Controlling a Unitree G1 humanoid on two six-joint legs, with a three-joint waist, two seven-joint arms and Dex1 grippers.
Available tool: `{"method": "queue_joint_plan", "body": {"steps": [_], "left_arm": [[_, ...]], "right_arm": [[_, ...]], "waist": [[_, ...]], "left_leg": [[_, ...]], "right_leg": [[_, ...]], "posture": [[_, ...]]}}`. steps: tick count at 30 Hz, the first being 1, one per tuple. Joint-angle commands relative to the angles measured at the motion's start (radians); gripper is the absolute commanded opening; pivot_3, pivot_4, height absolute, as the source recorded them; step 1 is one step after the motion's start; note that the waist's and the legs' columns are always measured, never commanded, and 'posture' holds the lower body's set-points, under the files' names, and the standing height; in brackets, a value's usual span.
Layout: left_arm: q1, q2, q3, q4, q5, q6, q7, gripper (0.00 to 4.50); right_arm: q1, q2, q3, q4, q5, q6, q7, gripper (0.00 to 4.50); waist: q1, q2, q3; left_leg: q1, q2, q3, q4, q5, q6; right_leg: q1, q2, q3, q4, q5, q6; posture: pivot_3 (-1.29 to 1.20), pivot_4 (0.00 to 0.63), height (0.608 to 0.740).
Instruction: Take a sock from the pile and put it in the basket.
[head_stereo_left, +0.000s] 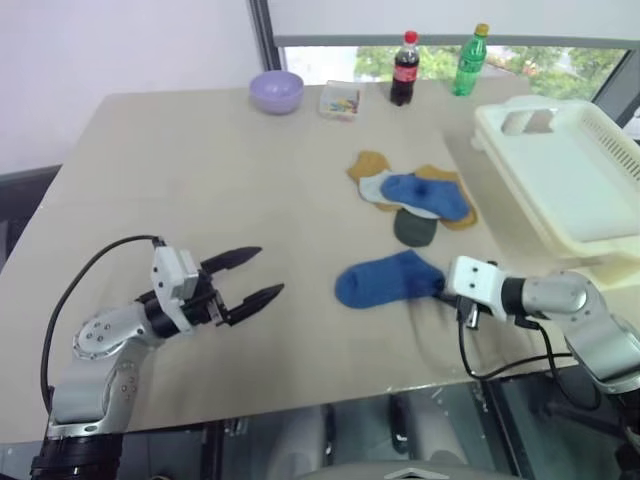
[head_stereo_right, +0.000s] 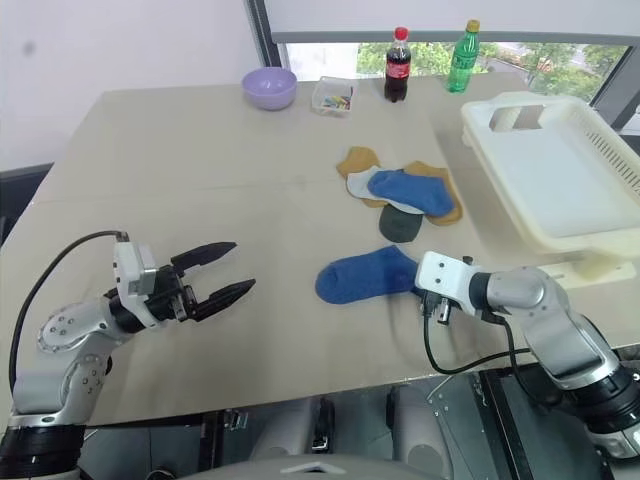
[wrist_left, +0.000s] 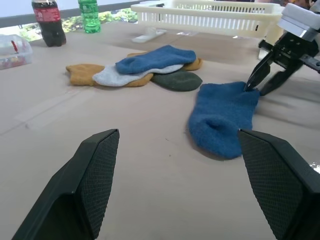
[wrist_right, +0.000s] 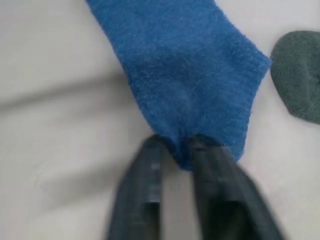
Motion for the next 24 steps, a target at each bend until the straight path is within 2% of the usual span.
{"method": "queue_joint_plan", "body": {"steps": [1, 5, 8, 13, 17, 20, 24], "left_arm": [[-0.013, 0.013, 0.002, 0.000, 0.002, -0.011, -0.011, 4.06], [-0.032, 0.011, -0.001, 0.015, 0.007, -0.014, -0.017, 4.06], [-0.046, 0.006, -0.012, 0.025, 0.011, -0.015, -0.025, 4.06], [-0.063, 0.014, -0.042, 0.025, 0.006, -0.005, -0.056, 4.06], [-0.057, 0.040, -0.055, 0.001, -0.007, 0.012, -0.106, 4.06], [-0.046, 0.057, -0.054, -0.024, -0.027, 0.035, -0.127, 4.06], [-0.040, 0.060, -0.044, -0.034, -0.028, 0.043, -0.122, 4.06]], "right_arm": [[0.007, -0.041, -0.055, -0.046, 0.026, 0.008, 0.028, 2.13], [-0.073, 0.006, -0.158, -0.060, 0.193, 0.113, 0.054, 2.13], [-0.146, 0.076, -0.122, -0.012, 0.216, 0.113, 0.041, 2.13], [-0.212, 0.171, -0.019, 0.196, 0.138, -0.001, 0.022, 2.13], [-0.253, 0.205, 0.047, 0.357, 0.087, -0.068, 0.045, 2.13], [-0.264, 0.225, 0.074, 0.411, 0.069, -0.103, 0.059, 2.13], [-0.249, 0.263, 0.129, 0.380, 0.070, -0.090, 0.094, 2.13]], "waist": [[0.000, 0.000, 0.000], [0.000, 0.000, 0.000], [-0.005, -0.001, 0.000], [0.001, -0.002, -0.001], [0.000, -0.002, 0.000], [-0.002, -0.002, -0.001], [-0.005, -0.003, -0.001]], "left_leg": [[0.000, 0.000, 0.000, 0.000, 0.000, 0.000], [0.000, 0.000, -0.002, 0.000, 0.000, 0.000], [0.001, 0.000, -0.001, 0.000, 0.000, 0.000], [0.001, 0.001, -0.001, 0.000, 0.000, 0.000], [-0.001, 0.000, 0.001, 0.000, 0.000, 0.000], [0.000, 0.000, 0.001, 0.000, 0.000, 0.000], [0.001, 0.001, -0.001, 0.000, 0.000, 0.000]], "right_leg": [[0.000, 0.000, 0.000, 0.000, 0.000, 0.000], [0.000, 0.000, 0.000, 0.000, 0.000, 0.000], [0.000, 0.001, 0.001, 0.000, 0.001, 0.000], [0.001, 0.003, 0.000, 0.000, 0.002, -0.003], [0.000, 0.001, 0.000, 0.000, 0.002, -0.003], [0.000, 0.001, 0.001, -0.001, 0.002, -0.003], [0.001, 0.002, 0.001, 0.000, 0.002, -0.003]], "posture": [[0.00, 0.150, 0.735], [0.00, 0.150, 0.735], [0.00, 0.150, 0.735], [0.00, 0.150, 0.735], [0.00, 0.150, 0.735], [0.00, 0.150, 0.735], [0.00, 0.150, 0.735]]}}
